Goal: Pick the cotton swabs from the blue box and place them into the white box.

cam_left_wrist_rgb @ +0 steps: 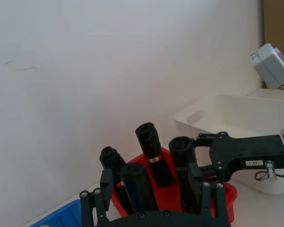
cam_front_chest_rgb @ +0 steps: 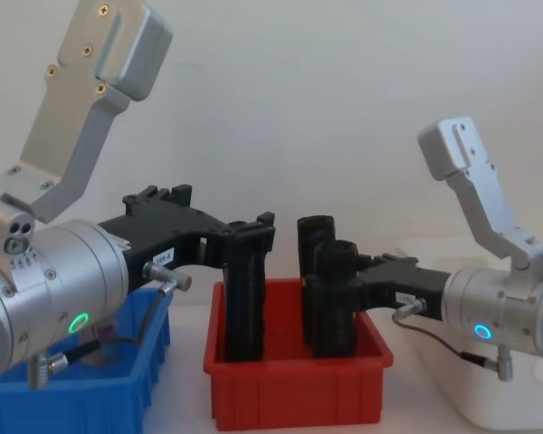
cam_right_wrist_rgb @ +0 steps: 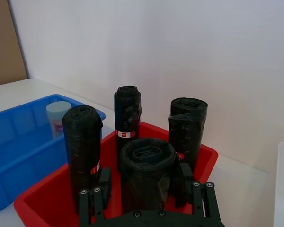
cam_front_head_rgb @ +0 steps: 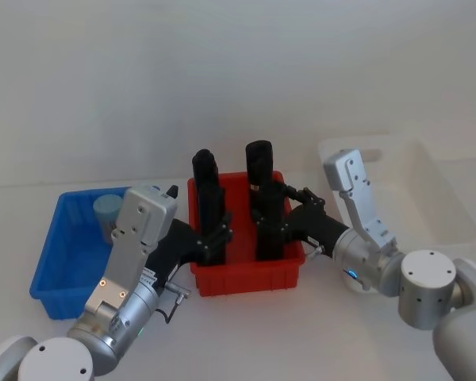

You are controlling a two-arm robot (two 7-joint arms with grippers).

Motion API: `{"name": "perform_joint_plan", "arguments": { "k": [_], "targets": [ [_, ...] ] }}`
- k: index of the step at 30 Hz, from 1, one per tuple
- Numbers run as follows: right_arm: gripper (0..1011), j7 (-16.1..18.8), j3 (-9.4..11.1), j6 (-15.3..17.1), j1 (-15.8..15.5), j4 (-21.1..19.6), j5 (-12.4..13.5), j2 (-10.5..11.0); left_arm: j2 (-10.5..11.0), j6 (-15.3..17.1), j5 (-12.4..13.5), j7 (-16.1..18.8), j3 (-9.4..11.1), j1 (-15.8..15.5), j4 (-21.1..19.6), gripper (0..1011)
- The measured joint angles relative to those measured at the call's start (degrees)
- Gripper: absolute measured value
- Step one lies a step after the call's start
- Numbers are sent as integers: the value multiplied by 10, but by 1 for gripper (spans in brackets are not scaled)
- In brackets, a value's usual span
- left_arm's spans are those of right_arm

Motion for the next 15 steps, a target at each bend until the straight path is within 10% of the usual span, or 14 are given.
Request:
{"name": "perform_joint_plan", "arguments": {
  "k": [15],
  "targets": [
    [554,14,-4,-48,61,112,4,-25,0,0,0,0,0,0,0,1004]
  ]
}}
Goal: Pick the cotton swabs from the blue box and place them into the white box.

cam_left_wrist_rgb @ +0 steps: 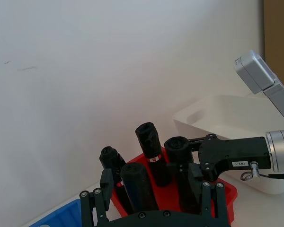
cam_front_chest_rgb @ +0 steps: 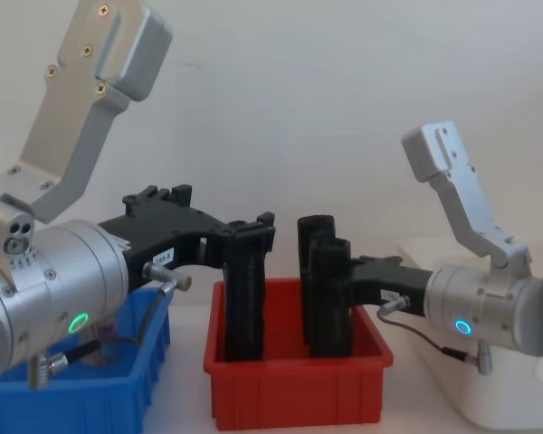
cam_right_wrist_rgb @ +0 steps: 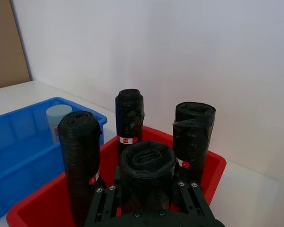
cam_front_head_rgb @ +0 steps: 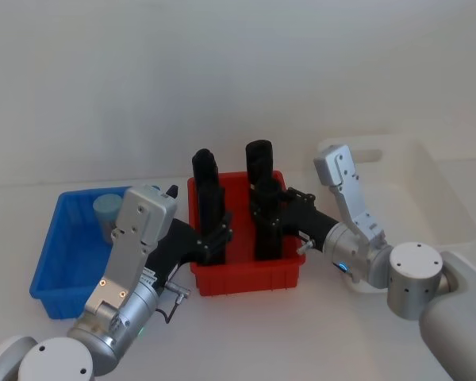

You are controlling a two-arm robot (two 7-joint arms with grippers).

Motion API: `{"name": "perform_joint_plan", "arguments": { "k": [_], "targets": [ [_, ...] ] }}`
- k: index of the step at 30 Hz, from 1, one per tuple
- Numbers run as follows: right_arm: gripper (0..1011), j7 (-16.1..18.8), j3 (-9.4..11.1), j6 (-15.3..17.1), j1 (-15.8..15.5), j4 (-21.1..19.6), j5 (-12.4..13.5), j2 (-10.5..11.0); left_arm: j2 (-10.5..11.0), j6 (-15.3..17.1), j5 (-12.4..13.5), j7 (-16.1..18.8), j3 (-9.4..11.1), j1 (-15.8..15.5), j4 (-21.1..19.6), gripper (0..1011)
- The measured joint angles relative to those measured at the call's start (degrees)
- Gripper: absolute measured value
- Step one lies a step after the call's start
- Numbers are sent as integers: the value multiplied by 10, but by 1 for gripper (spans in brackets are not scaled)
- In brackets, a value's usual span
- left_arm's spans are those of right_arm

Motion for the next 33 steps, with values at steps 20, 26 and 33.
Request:
{"name": "perform_joint_plan", "arguments": {
  "k": [20,26,33],
  "targets": [
    [441,-10,13,21,-44,-144,27,19,0,0,0,0,0,0,0,1004],
    [413,-30,18,41,-67,-208,32,29,0,0,0,0,0,0,0,1004],
    [405,-66,26,71,-95,-284,36,44,0,0,0,0,0,0,0,1004]
  ]
}}
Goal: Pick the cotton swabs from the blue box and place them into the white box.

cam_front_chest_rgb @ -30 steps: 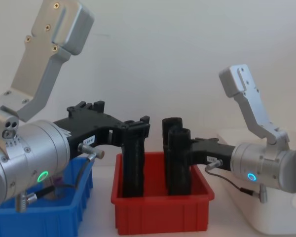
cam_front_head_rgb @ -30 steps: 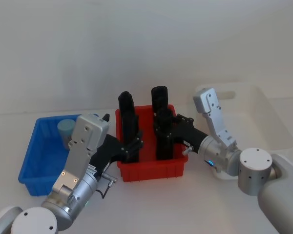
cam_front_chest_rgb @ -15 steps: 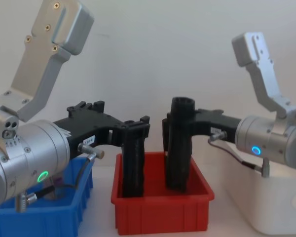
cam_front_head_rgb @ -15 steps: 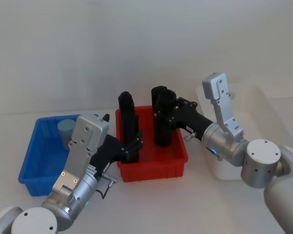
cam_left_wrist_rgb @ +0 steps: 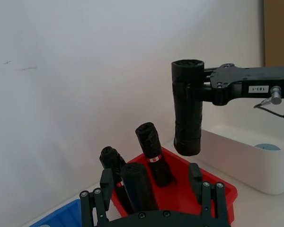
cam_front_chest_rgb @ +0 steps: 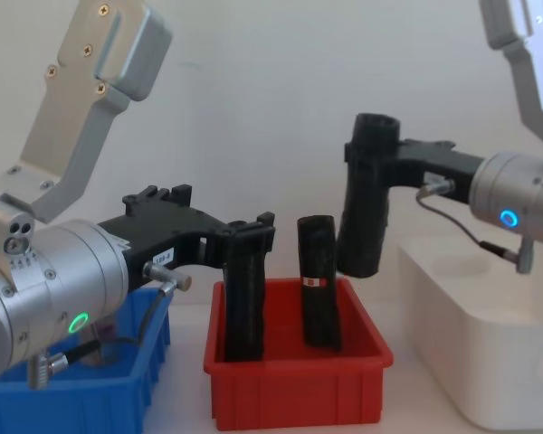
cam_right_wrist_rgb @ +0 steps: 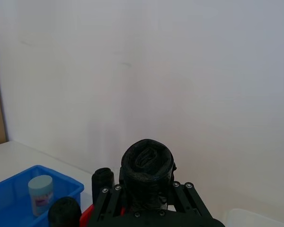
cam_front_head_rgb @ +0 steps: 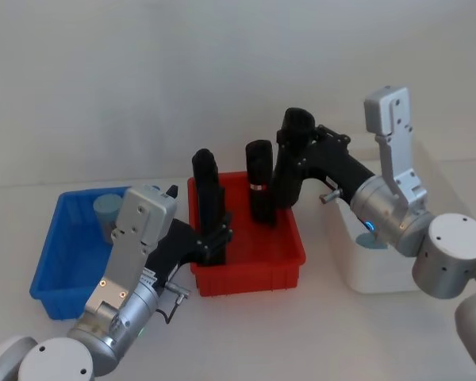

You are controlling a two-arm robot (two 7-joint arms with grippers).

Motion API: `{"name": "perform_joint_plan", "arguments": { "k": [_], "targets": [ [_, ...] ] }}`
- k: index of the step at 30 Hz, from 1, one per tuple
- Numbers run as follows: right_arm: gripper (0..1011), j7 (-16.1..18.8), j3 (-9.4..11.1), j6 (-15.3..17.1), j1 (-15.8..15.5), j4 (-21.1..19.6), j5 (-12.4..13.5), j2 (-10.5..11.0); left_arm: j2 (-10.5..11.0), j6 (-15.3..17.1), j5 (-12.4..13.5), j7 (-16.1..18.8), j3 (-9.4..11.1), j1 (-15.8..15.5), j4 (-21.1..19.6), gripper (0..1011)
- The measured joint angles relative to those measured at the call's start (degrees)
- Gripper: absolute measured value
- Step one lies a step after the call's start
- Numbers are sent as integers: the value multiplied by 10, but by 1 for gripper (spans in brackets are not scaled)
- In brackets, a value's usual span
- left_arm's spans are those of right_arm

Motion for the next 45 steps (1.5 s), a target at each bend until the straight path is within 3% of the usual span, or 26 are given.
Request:
{"name": "perform_joint_plan", "arguments": {
  "k": [13,23,40,45],
  "targets": [
    [405,-79,27,58,-55,-117,1,37,0,0,0,0,0,0,0,1004],
    [405,-120,44,93,-98,-177,0,63,0,0,0,0,0,0,0,1004],
    [409,-157,61,121,-137,-215,-2,87,0,0,0,0,0,0,0,1004],
    [521,-163,63,126,-141,-218,-3,89,0,0,0,0,0,0,0,1004]
  ]
}}
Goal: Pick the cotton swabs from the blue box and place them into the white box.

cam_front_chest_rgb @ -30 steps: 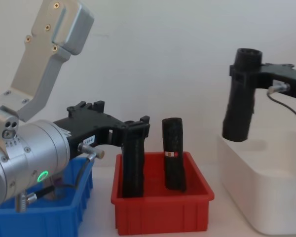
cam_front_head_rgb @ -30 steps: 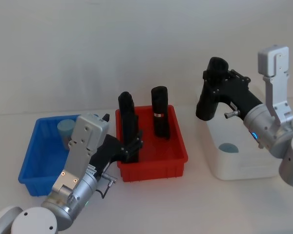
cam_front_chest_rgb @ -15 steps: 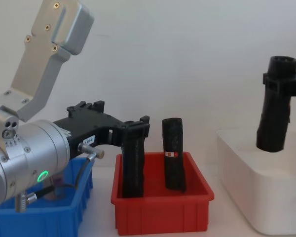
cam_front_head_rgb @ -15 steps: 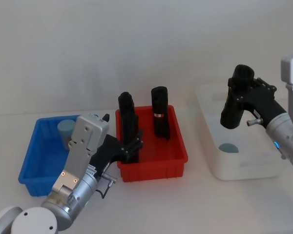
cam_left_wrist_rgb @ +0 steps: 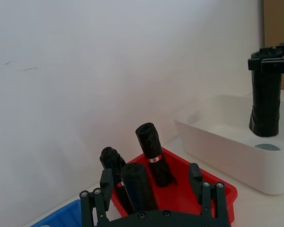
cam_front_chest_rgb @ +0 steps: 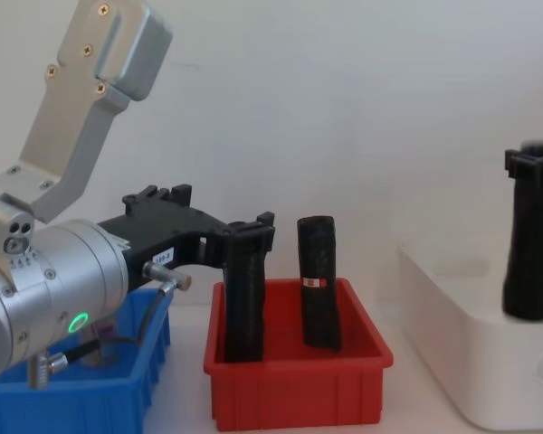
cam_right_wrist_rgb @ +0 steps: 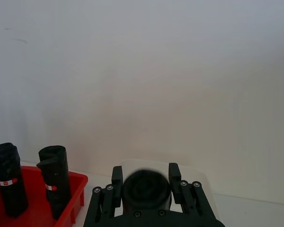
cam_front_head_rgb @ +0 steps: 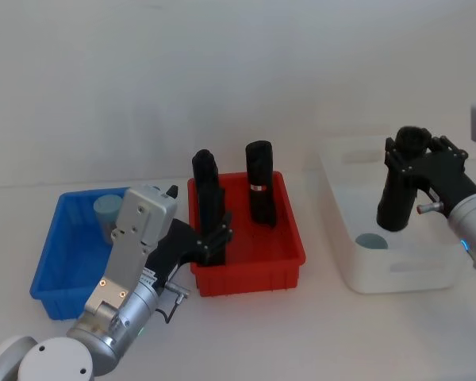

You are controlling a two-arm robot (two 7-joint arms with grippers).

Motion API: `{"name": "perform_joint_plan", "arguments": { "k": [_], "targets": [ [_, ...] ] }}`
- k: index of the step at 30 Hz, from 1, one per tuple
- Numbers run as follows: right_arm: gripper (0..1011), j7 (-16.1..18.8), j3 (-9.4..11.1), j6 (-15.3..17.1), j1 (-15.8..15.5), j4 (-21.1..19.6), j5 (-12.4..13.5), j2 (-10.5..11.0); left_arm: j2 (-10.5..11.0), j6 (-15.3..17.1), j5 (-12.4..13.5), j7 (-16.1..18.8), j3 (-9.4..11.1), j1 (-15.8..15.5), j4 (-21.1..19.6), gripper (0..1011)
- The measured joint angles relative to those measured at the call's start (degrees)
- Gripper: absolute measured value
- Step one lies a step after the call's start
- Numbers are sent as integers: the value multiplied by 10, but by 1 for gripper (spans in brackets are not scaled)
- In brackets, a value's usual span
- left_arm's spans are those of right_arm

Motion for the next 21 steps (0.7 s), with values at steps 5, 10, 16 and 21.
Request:
{"name": "perform_joint_plan", "arguments": {
  "k": [5,10,16,21],
  "targets": [
    [683,-4,2,3,-4,-3,-1,1,0,0,0,0,0,0,0,1004],
    [850,-6,3,4,-6,-5,-2,3,0,0,0,0,0,0,0,1004],
    [982,-8,5,5,-10,-10,-3,4,0,0,0,0,0,0,0,1004],
    [1001,-8,6,4,-13,-14,-3,4,0,0,0,0,0,0,0,1004]
  ]
}}
